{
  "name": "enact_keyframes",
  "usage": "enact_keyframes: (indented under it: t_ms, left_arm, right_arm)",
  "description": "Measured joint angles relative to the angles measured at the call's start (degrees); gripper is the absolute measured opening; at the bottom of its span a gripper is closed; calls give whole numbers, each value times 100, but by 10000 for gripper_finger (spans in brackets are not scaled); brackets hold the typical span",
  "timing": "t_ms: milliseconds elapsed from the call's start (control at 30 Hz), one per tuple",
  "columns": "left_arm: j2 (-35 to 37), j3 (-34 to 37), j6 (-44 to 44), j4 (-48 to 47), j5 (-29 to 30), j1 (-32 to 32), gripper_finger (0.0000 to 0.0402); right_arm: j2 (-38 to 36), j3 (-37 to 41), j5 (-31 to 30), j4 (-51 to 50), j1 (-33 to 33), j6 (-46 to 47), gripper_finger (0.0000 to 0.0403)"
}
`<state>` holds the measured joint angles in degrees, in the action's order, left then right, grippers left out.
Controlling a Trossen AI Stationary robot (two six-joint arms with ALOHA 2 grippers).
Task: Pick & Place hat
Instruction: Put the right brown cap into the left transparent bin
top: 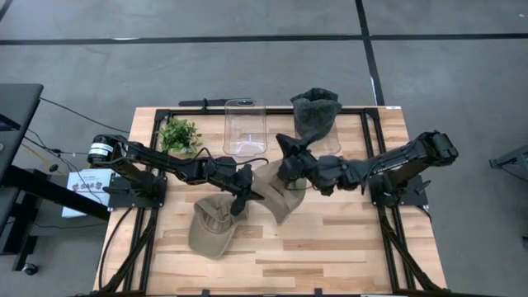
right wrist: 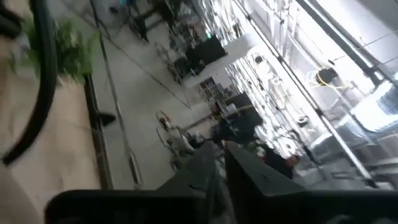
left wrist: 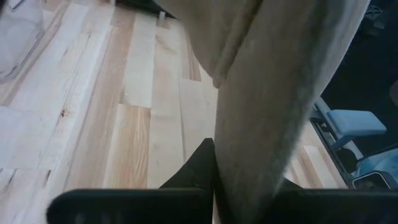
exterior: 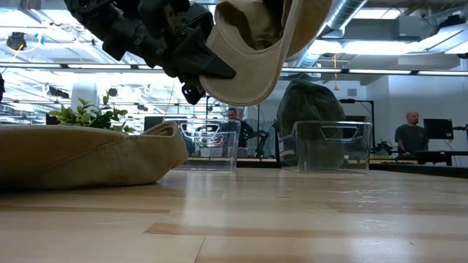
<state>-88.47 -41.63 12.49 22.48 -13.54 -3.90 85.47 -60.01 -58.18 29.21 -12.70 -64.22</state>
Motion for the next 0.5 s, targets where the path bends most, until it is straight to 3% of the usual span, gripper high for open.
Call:
enact_keyframes:
  t_ms: [200, 500]
  left_arm:
    - [0, 0, -13, 0, 0, 0, 17]
    - [0, 0, -22, -13, 0, 0, 17]
  right_arm:
    - [0, 0, 673, -32, 184, 938, 102]
    - [-157, 0, 657, 379, 24, 1023, 171]
